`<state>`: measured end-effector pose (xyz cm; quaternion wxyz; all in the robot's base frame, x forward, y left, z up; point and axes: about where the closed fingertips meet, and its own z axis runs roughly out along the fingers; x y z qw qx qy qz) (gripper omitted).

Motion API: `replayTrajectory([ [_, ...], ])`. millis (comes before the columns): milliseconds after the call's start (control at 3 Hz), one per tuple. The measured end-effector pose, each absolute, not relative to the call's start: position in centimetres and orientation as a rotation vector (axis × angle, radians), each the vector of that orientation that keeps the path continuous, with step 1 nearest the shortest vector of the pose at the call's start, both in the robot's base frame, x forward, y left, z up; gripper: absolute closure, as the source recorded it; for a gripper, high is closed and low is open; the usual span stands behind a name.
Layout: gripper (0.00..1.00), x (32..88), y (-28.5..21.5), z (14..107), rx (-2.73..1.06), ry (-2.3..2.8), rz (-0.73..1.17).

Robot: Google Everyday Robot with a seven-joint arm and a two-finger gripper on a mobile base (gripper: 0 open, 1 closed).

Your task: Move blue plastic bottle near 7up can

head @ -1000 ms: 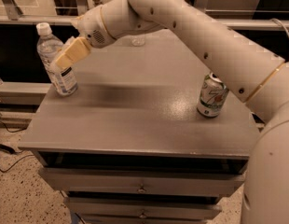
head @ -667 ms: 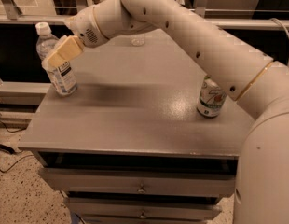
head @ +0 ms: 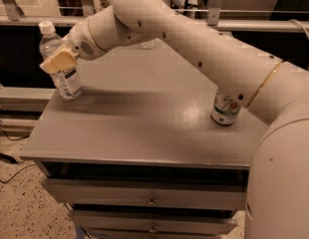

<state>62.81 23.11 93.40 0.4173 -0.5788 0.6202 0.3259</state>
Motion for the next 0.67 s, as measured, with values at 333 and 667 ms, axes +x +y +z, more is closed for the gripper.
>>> replayTrajectory([
  [333,0.77,63.4,21.9,93.6,-1.422,1.578,0.787],
  [667,0.99,64.1,17.6,95.3,-1.382,1.590,0.720],
])
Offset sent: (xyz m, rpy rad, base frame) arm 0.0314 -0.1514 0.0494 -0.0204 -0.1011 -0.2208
